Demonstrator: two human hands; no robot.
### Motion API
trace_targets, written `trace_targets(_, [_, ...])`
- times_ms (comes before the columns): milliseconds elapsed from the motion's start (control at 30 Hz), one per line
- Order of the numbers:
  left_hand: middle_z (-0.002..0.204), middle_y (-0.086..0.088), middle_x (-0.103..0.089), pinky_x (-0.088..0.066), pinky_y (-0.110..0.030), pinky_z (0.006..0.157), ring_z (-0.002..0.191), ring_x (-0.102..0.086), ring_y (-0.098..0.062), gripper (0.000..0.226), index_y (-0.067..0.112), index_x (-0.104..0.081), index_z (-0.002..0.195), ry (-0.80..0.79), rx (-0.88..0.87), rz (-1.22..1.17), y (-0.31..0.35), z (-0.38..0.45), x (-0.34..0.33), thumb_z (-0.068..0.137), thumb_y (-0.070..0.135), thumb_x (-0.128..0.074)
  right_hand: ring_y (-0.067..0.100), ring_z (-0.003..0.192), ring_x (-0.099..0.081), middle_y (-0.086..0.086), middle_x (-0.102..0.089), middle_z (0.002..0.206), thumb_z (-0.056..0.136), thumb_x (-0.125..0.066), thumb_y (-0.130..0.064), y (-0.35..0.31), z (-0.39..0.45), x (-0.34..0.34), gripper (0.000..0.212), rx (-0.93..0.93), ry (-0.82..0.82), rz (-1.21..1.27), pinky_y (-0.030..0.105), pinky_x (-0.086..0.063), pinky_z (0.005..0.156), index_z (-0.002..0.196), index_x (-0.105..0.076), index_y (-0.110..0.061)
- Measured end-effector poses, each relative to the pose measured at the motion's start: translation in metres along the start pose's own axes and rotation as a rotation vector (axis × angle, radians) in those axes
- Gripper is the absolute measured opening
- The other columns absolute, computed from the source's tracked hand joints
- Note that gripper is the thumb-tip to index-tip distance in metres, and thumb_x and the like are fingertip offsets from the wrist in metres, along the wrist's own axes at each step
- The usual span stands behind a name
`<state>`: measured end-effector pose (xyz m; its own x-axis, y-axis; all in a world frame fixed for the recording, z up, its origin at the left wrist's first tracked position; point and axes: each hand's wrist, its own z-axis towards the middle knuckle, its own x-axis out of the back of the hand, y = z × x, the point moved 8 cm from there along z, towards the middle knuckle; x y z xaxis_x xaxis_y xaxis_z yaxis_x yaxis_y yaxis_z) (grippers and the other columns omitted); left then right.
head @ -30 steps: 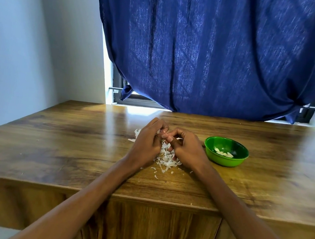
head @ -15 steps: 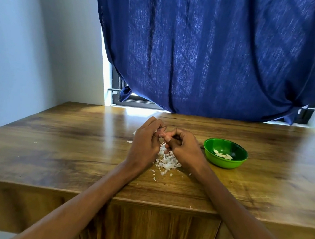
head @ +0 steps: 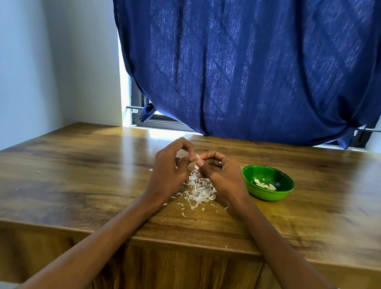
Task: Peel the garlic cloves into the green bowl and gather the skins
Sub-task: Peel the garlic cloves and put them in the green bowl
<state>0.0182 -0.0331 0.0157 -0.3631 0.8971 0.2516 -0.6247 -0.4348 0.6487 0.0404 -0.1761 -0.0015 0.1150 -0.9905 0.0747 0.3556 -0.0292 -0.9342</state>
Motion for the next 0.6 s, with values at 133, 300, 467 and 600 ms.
trace_targets(133, [0.082,-0.001,-0.069,-0.044,-0.025,0.036,0.042,-0.06,-0.016,0.01,0.01,-0.063,0.091,0.055,0.062,-0.094,0.005,-0.002,0.006,0.095,0.004,-0.071,0.007,0.068,-0.068,0.011,-0.075,0.092,0.089,-0.074,-0.007,0.0,0.0,0.003,0.016,-0.008,0.02,0.039,0.02,-0.058,0.064,0.104,-0.071,-0.004])
trace_targets(300, [0.096,0.001,-0.073,-0.044,-0.026,0.035,0.04,-0.061,-0.026,0.015,0.008,-0.061,0.094,0.082,0.085,-0.136,0.004,-0.001,0.01,0.091,0.005,-0.076,0.006,0.069,-0.07,0.013,-0.077,0.093,0.088,-0.074,-0.008,0.0,0.001,0.004,0.018,-0.009,0.023,0.077,0.02,-0.057,0.064,0.105,-0.071,-0.004])
trace_targets(467, [0.099,0.0,-0.073,-0.043,-0.024,0.036,0.041,-0.061,-0.021,0.02,0.012,-0.06,0.097,0.073,0.11,-0.151,0.005,-0.002,0.009,0.089,0.007,-0.078,0.004,0.069,-0.069,0.008,-0.077,0.091,0.088,-0.075,-0.011,0.001,0.003,0.009,0.012,0.028,0.059,0.048,0.02,-0.057,0.065,0.099,-0.073,-0.007])
trace_targets(600, [0.096,0.003,-0.074,-0.046,-0.027,0.038,0.043,-0.062,-0.024,0.026,0.013,-0.058,0.101,0.071,0.123,-0.147,0.005,-0.002,0.008,0.088,0.009,-0.08,0.008,0.079,-0.07,0.002,-0.077,0.093,0.087,-0.077,-0.016,0.006,0.007,0.011,0.01,0.023,0.061,0.034,0.024,-0.058,0.07,0.097,-0.076,-0.013])
